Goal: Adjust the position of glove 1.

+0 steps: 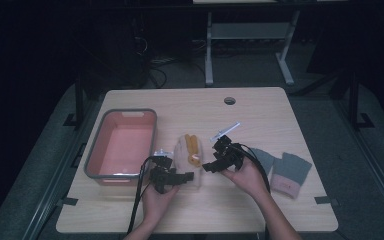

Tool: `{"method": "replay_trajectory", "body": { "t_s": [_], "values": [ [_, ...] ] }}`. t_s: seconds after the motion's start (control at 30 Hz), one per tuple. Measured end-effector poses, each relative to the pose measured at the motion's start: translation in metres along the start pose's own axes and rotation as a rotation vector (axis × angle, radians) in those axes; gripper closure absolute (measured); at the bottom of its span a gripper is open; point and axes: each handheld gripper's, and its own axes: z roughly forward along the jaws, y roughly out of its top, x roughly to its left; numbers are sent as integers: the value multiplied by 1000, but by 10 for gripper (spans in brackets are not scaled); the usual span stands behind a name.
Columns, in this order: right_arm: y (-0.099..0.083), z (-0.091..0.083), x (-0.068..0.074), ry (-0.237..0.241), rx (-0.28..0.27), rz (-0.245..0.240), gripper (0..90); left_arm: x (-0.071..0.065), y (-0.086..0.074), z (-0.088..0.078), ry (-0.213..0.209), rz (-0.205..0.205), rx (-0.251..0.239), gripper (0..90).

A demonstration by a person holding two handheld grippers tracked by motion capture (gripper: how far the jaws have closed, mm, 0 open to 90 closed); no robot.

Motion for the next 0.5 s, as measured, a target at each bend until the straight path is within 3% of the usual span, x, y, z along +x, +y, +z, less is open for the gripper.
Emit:
{"method": "replay_trajectory", "body": {
  "t_s": [0.13,0.5],
  "values": [
    [-7,-4,-3,-12,1,29,328,-5,3,6,-19,21,18,372],
    [-27,-4,-15,-1,4,200,353,-25,8,25,-71,49,35,385]
  ]
}}
